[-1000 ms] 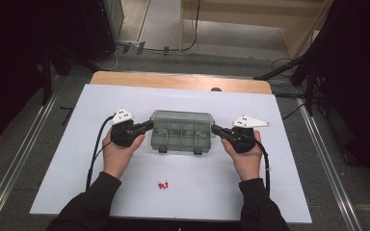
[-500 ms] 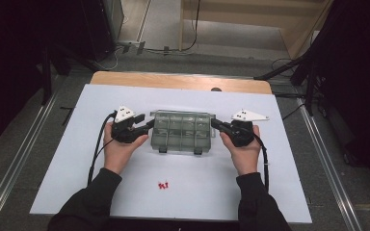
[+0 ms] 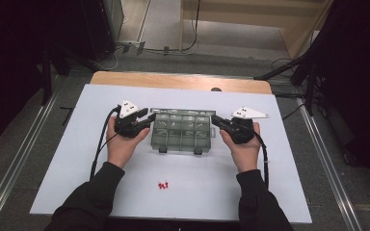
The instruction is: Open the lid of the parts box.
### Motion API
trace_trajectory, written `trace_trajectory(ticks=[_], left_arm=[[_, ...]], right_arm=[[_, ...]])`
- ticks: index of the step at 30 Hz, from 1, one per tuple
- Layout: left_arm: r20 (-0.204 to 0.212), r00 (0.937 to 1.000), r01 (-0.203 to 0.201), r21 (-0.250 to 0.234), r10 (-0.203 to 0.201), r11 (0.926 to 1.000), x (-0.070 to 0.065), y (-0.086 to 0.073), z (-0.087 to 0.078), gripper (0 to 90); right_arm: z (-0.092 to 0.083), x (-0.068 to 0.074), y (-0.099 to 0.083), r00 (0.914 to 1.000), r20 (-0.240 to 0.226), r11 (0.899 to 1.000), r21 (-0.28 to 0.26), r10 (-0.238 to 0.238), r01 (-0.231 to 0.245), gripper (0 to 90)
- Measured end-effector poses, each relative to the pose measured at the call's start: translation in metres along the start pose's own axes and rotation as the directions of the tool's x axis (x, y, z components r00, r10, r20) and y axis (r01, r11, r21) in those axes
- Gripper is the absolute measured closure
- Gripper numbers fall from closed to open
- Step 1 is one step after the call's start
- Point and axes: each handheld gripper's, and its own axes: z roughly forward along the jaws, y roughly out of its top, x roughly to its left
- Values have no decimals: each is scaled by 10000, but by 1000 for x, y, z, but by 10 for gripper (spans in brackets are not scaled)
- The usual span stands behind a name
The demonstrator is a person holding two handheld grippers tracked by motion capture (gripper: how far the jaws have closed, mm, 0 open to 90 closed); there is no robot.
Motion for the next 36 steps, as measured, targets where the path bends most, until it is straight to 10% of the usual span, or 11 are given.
trace_trajectory(ticks=[13,24,36], left_arm=[[-128,9997,-207,-432,202,9989,-1,13,1,730],[37,10000,29,-560,-27,9984,1,14,0,751],[165,9998,89,-599,-80,9982,3,19,3,785]], right_arm=[[2,-5,4,10000,67,10000,-11,-21,21,874],[4,-11,2,9920,1261,9982,-566,-118,191,536],[17,-9,6,9941,1061,9949,-958,-209,312,790]])
